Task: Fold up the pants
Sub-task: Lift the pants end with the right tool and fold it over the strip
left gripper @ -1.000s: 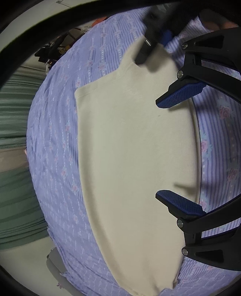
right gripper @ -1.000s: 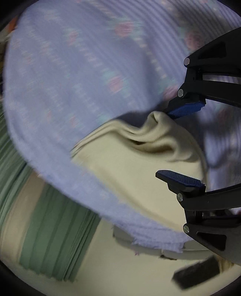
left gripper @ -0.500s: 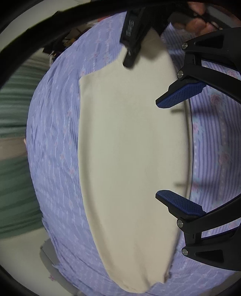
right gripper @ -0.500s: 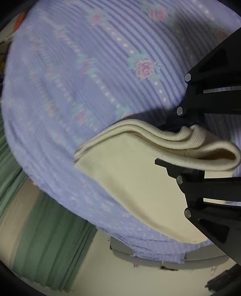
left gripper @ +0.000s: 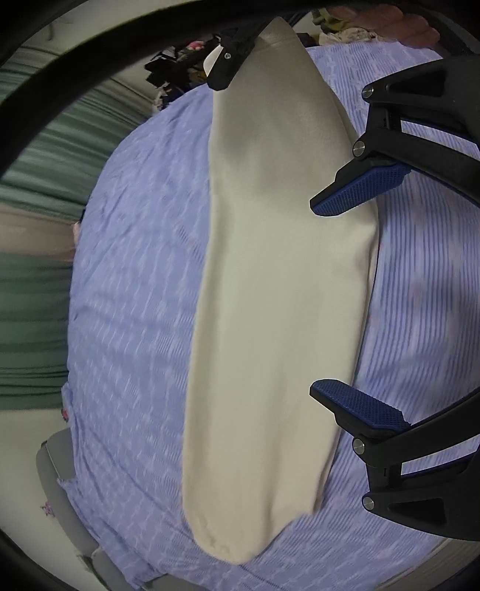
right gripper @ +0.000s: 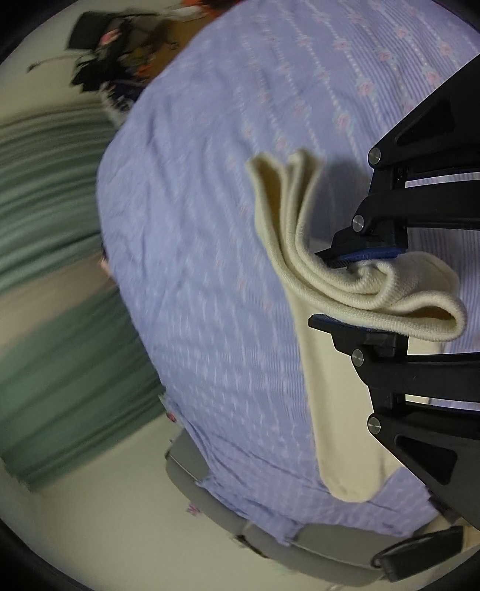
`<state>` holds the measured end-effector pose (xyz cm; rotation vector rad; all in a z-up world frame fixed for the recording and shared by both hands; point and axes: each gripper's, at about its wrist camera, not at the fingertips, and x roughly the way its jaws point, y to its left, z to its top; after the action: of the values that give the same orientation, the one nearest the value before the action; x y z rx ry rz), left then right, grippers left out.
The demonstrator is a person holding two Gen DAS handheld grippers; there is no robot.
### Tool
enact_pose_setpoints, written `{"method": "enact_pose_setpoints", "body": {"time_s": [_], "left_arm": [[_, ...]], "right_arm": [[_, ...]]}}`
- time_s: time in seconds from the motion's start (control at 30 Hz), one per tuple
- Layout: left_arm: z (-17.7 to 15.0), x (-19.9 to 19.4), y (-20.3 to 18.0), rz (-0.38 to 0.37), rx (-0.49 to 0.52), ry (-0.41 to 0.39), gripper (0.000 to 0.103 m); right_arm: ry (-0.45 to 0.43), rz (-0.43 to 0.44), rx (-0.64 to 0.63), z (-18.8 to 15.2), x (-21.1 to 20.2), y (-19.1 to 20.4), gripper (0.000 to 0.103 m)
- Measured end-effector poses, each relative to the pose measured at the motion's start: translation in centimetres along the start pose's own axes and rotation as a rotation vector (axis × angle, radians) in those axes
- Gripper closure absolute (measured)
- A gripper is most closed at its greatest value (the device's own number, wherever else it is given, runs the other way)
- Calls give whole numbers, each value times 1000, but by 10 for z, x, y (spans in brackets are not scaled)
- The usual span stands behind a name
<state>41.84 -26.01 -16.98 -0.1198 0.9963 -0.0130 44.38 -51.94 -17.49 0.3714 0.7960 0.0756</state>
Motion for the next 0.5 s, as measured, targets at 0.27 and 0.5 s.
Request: {"method": "enact_pose_setpoints", "body": {"time_s": [0.27, 0.5], "left_arm": [[26, -14, 162, 45, -1, -2, 12], [27, 10, 274, 107, -43, 36, 12]], "right_arm": [[52, -38, -198, -25, 31, 168, 76], [172, -2, -330, -76, 99, 284, 76]]}}
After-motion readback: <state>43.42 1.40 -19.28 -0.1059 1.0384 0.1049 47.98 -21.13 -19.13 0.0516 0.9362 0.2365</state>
